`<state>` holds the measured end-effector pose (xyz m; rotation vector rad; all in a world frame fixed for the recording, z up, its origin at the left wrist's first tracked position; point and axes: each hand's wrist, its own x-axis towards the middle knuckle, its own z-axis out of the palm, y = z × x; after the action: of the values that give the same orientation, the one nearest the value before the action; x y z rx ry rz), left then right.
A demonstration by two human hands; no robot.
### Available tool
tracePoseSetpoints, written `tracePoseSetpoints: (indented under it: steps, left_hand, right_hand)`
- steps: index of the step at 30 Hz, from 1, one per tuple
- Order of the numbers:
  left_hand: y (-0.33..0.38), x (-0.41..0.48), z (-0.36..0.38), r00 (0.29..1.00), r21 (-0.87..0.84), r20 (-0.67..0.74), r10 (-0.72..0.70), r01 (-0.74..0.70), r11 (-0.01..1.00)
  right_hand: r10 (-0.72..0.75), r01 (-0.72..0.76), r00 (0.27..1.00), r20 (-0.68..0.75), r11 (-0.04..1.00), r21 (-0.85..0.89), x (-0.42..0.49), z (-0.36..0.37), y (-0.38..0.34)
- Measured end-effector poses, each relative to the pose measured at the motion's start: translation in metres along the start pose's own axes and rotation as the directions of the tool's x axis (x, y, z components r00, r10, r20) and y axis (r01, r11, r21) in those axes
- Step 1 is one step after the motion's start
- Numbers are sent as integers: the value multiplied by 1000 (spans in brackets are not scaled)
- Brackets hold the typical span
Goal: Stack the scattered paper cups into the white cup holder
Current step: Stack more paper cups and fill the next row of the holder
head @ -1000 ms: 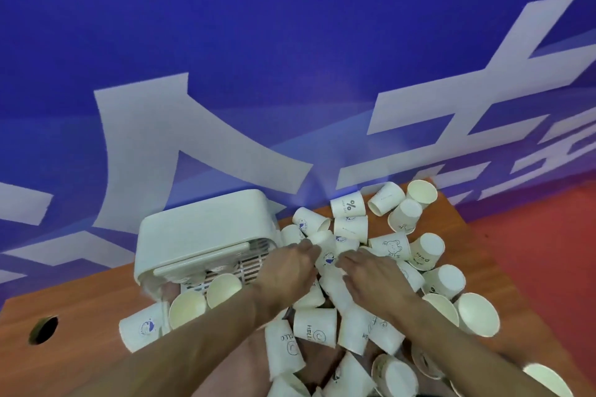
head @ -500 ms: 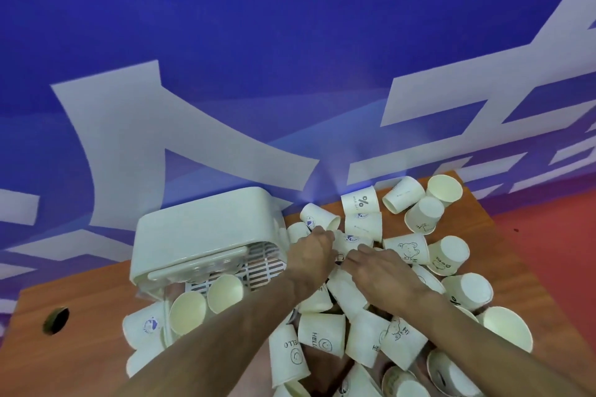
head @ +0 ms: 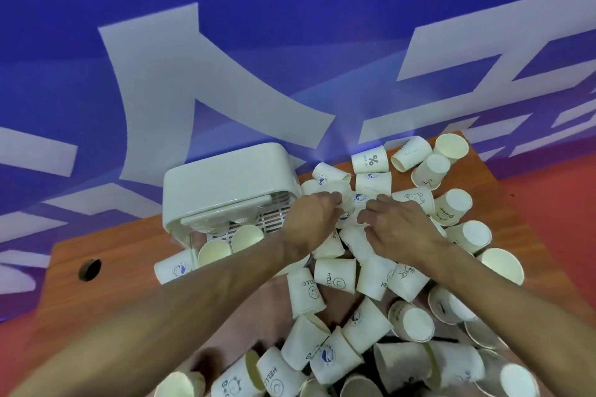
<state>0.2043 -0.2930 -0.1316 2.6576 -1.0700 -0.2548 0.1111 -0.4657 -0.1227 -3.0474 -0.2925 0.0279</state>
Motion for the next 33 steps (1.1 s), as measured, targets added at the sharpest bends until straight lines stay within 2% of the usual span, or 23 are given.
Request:
tracePoseSetpoints:
  steps: [6, 11, 15, 18, 20, 26, 33]
  left_hand:
    - [-9, -53, -34, 992, 48, -77, 102, -99, 994]
    - [-46, -110, -51, 977, 188, -77, 197, -180, 966]
    - [-83, -156, -63, 983, 276, -139, 121, -79, 958]
    - [-108, -182, -68, 992, 327, -125, 23, 19, 945]
    - [-122, -196, -73, 992, 352, -122, 15, 29, 935]
    - [-145, -219, -75, 992, 354, -116, -48, 86, 931]
    - [-154, -214, -58, 996, 292, -64, -66, 82, 953]
  right_hand:
    - [-30, 29, 994, -105, 1000, -12, -7, -11, -36]
    - [-92, 98, 987, -133, 994, 46, 1, -7, -82]
    - [-131, 147, 981, -140, 982, 115, 15, 0, -119]
    - [-126, 162, 976, -180, 966, 202, 25, 5, -142]
    - [-117, 164, 972, -204, 960, 228, 31, 7, -153]
    - [-181, 242, 932, -313, 955, 171, 52, 18, -168]
    - [-263, 287, 931, -252, 956, 64, 67, 43, -172]
